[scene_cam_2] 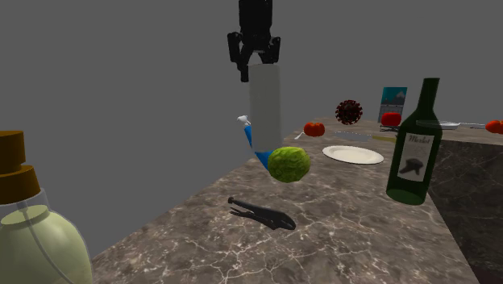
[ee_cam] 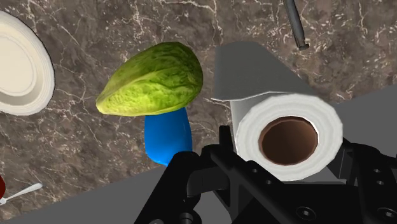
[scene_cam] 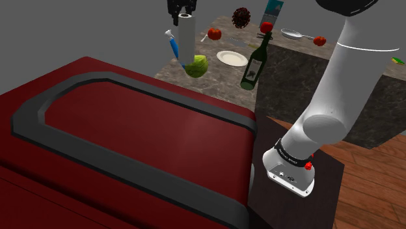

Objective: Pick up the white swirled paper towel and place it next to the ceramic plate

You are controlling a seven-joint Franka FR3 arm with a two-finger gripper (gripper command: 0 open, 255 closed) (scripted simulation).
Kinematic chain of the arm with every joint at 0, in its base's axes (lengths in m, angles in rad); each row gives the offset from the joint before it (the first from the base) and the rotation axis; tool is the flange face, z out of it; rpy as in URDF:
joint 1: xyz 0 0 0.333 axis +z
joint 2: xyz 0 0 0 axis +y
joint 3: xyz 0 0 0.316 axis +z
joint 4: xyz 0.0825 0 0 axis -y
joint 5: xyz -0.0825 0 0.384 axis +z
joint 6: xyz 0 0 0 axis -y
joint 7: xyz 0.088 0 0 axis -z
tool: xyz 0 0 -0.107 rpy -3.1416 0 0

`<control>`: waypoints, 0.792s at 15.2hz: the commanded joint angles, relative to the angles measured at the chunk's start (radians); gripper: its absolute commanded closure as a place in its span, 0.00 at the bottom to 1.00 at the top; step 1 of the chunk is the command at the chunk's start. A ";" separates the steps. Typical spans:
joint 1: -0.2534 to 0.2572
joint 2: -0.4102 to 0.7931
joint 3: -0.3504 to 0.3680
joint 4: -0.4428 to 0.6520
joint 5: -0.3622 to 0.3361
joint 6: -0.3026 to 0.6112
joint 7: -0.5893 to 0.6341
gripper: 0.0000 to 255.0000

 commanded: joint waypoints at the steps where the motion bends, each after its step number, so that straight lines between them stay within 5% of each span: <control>1: -0.025 -0.026 -0.013 -0.006 0.007 -0.018 -0.041 1.00; 12: -0.160 -0.078 -0.100 0.075 0.038 -0.140 -0.269 1.00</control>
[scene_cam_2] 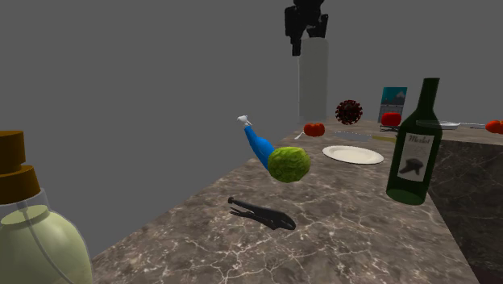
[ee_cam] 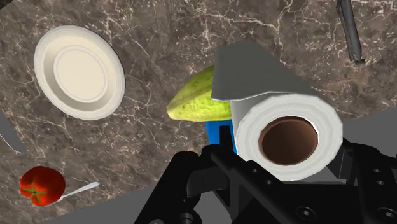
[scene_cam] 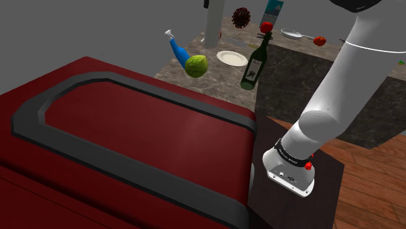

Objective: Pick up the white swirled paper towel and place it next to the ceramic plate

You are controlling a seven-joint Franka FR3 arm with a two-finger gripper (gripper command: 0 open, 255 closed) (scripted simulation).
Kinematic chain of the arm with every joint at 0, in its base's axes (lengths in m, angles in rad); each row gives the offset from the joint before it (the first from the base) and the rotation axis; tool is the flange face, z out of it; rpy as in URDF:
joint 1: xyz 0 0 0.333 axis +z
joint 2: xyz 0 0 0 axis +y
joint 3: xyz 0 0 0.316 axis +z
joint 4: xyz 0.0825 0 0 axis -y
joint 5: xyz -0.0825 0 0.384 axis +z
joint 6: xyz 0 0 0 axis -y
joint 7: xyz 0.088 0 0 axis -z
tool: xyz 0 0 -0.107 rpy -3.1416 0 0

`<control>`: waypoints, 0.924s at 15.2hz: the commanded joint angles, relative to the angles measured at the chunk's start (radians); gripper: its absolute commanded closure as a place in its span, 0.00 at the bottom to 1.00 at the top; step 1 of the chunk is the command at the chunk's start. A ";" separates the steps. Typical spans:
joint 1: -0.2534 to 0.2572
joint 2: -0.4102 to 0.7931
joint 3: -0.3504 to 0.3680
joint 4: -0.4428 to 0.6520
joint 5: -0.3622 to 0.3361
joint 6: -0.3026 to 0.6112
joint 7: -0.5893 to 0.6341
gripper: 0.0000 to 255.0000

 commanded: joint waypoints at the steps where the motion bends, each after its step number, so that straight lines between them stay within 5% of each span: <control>1: -0.028 -0.002 -0.019 0.027 0.006 -0.027 -0.049 1.00; 13: -0.205 0.149 -0.114 0.414 0.064 -0.258 -0.307 1.00; 14: -0.203 0.135 -0.113 0.377 0.061 -0.236 -0.306 1.00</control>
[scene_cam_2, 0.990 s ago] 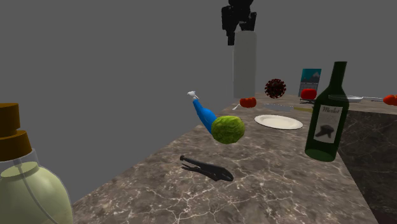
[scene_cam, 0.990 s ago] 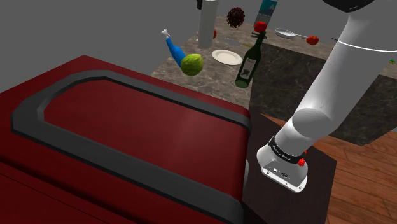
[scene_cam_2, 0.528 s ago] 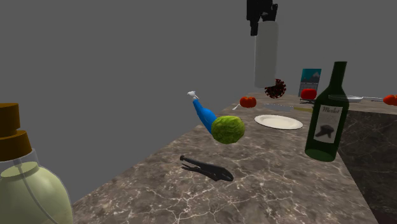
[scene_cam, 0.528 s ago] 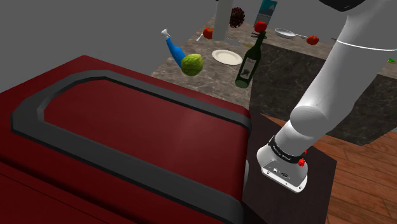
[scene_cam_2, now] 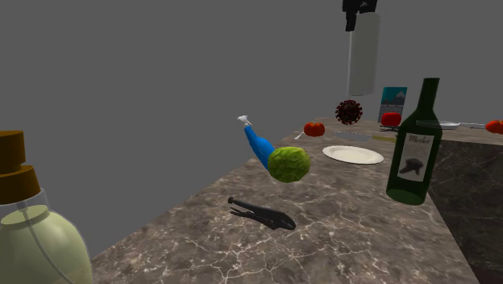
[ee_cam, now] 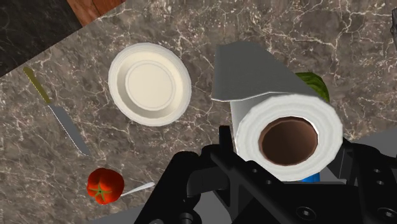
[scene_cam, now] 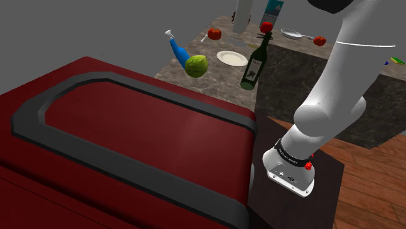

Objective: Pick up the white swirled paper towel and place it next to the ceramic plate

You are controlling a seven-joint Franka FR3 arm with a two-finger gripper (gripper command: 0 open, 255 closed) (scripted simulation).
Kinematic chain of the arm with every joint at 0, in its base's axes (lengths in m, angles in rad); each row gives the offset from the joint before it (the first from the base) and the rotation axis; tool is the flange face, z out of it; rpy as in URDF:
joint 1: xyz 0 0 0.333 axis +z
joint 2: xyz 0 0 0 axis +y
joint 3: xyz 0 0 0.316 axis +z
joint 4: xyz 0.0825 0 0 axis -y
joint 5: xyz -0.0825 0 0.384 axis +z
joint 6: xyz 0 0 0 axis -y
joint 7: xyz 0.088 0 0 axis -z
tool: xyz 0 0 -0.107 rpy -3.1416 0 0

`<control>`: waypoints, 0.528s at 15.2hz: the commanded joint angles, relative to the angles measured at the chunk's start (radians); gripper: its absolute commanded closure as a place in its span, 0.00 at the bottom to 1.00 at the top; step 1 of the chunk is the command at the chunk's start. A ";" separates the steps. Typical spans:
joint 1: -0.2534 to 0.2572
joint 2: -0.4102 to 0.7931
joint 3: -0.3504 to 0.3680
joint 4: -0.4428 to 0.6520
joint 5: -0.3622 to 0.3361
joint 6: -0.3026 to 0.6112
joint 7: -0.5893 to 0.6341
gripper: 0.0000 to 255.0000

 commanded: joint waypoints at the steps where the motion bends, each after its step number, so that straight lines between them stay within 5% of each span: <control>1: -0.006 0.003 -0.002 -0.011 0.002 0.014 -0.009 1.00; 8: 0.005 -0.063 -0.001 -0.208 -0.009 0.144 -0.003 1.00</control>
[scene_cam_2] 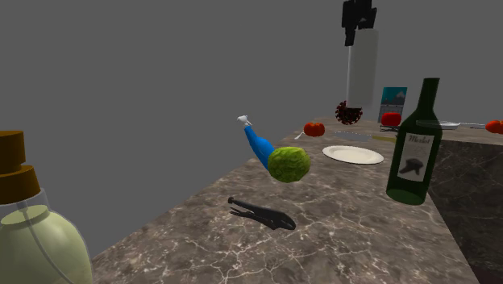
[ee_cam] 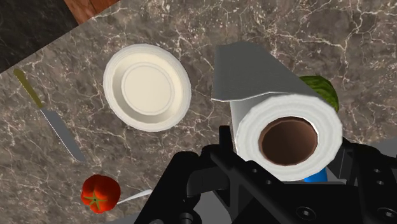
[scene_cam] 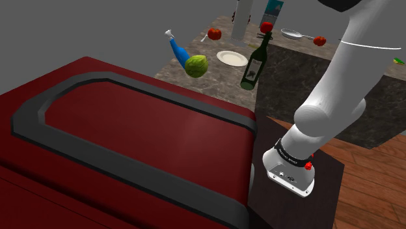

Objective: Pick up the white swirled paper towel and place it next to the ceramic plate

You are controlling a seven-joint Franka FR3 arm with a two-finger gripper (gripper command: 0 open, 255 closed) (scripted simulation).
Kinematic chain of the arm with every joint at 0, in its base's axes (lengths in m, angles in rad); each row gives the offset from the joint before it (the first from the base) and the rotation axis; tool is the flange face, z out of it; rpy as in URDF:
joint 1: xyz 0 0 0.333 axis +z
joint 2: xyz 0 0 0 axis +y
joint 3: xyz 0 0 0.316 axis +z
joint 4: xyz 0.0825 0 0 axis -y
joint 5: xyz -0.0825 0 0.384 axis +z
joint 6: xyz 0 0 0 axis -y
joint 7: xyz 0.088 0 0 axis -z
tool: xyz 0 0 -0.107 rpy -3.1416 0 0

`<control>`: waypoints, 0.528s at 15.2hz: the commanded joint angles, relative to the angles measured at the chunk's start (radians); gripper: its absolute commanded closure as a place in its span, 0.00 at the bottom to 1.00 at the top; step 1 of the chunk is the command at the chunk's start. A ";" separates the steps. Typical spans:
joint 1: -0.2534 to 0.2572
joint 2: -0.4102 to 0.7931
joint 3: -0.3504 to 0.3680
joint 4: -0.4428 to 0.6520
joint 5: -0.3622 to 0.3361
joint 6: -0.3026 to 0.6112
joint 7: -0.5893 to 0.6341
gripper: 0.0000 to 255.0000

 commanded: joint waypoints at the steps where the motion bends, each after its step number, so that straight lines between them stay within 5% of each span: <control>1: 0.002 -0.013 0.000 -0.047 -0.002 0.036 0.001 1.00; 8: 0.007 -0.048 0.002 -0.193 -0.008 0.146 0.006 1.00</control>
